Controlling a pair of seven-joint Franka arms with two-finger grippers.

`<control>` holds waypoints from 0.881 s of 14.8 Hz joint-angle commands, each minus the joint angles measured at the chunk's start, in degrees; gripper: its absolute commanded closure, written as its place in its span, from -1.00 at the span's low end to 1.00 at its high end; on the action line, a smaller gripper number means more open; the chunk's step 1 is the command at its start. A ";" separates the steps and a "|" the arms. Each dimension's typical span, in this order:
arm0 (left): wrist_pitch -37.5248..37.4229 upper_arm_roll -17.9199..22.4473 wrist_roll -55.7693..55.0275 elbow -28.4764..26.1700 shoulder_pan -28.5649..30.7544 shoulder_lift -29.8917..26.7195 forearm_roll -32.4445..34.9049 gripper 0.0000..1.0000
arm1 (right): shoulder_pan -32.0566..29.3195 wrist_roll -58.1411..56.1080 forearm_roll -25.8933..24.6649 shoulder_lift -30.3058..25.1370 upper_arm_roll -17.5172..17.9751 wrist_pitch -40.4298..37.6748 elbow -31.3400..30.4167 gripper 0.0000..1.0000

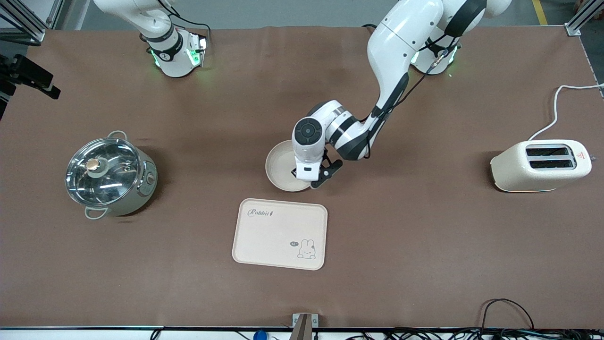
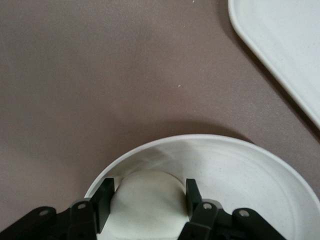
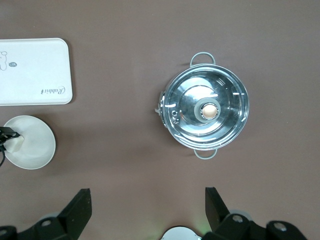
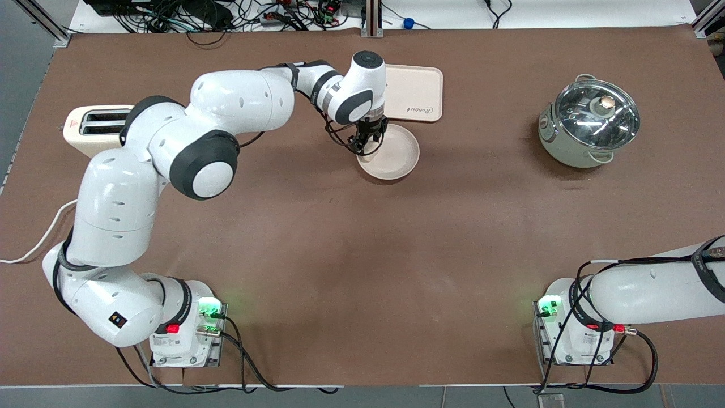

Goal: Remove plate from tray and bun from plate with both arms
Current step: 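Lower the left gripper onto the bun while the right gripper withdraws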

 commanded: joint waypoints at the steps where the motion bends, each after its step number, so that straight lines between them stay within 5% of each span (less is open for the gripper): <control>1: 0.45 0.36 -0.95 1.00 -0.56 0.66 1.02 0.01 | -2.51 -2.13 -0.94 -0.66 0.86 0.24 -1.56 -1.00; 4: 0.45 0.27 -0.87 1.00 -0.56 0.40 1.02 0.25 | -2.51 -3.87 -0.94 -0.66 0.95 -0.29 -1.57 -1.00; 13: -0.43 0.18 -0.08 1.09 0.32 -6.62 1.46 0.26 | -2.16 -3.36 -0.68 -0.57 1.21 -1.61 -1.57 -1.00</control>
